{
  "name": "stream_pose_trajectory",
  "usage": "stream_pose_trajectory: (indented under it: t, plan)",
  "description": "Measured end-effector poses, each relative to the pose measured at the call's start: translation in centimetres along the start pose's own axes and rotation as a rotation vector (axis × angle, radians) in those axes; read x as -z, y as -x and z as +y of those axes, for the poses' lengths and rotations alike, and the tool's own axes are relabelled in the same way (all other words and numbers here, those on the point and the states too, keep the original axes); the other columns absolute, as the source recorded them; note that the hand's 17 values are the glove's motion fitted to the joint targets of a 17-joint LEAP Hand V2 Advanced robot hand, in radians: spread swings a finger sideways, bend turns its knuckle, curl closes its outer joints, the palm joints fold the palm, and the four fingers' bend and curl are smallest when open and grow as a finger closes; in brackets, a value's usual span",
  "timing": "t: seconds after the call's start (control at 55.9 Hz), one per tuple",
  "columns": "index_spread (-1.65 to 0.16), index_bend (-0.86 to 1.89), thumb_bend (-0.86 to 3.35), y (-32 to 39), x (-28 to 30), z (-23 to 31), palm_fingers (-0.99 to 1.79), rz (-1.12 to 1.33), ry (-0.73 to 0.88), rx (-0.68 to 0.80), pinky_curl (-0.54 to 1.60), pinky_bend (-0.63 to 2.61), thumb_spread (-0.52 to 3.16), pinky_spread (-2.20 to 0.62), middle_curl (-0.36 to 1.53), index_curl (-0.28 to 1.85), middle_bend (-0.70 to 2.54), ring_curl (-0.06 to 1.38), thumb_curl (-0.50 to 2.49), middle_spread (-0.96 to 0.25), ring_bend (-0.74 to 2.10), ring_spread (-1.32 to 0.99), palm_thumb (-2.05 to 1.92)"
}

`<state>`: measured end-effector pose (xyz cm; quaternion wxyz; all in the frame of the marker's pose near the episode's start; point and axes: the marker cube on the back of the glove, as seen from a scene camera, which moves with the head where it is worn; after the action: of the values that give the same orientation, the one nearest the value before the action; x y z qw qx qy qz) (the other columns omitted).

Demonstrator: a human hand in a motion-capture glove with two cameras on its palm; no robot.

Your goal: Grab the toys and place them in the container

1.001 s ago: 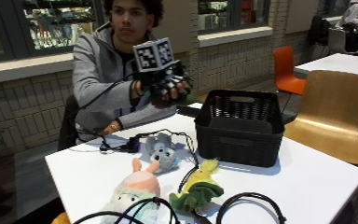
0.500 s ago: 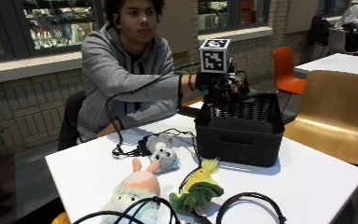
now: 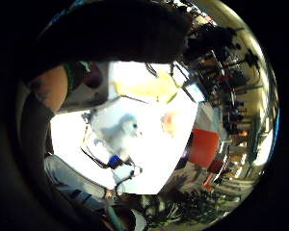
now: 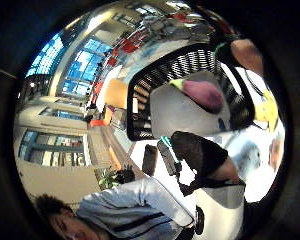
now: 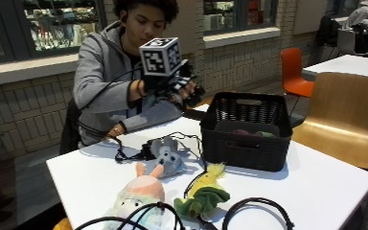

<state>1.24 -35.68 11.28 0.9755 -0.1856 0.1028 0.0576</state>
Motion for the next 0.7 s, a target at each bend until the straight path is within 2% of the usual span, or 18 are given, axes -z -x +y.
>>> stream_pose_trajectory:
  t: [0.179, 0.268, 0.322, 0.465, 0.5, 0.608, 0.697]
  plan:
    - [-0.34, 0.2, -0.01, -5.8, -3.6, 6.2, 0.19, -0.058, 0.097, -0.099, 0.4, 1.03, 1.35, -0.09, 0.6, 0.52, 0.34, 0.41, 0.53, -0.03, 0.63, -0.18, 0.02]
    - [-0.33, 0.12, -0.01, -6.4, -7.3, 7.8, 0.04, -0.067, 0.18, -0.167, 0.41, 1.1, 1.33, -0.06, 0.58, 0.49, 0.27, 0.41, 0.5, -0.02, 0.62, -0.16, 0.03]
    - [-0.33, 0.11, -0.02, -7.0, -9.0, 7.2, -0.05, -0.068, 0.22, -0.213, 0.42, 1.15, 1.3, -0.05, 0.56, 0.47, 0.24, 0.41, 0.48, -0.01, 0.59, -0.15, 0.04]
    - [-0.32, 0.15, -0.03, -8.1, -13.0, 4.8, -0.01, 0.023, 0.325, -0.331, 0.41, 1.16, 1.21, -0.03, 0.54, 0.42, 0.24, 0.37, 0.45, 0.01, 0.52, -0.12, 0.02]
    - [-0.32, 0.14, -0.03, -8.2, -13.8, 4.5, -0.08, 0.047, 0.362, -0.352, 0.41, 1.2, 1.19, -0.02, 0.53, 0.41, 0.21, 0.36, 0.44, 0.02, 0.47, -0.11, 0.01]
    - [-0.31, 0.1, -0.03, -8.4, -16.0, 3.8, -0.23, 0.05, 0.458, -0.376, 0.43, 1.3, 1.14, -0.01, 0.47, 0.36, 0.1, 0.33, 0.42, 0.04, 0.35, -0.07, 0.0]
    - [-0.31, 0.11, -0.02, -8.6, -16.8, 3.5, -0.26, 0.041, 0.471, -0.38, 0.43, 1.33, 1.11, 0.0, 0.41, 0.34, 0.06, 0.31, 0.41, 0.05, 0.28, -0.05, 0.02]
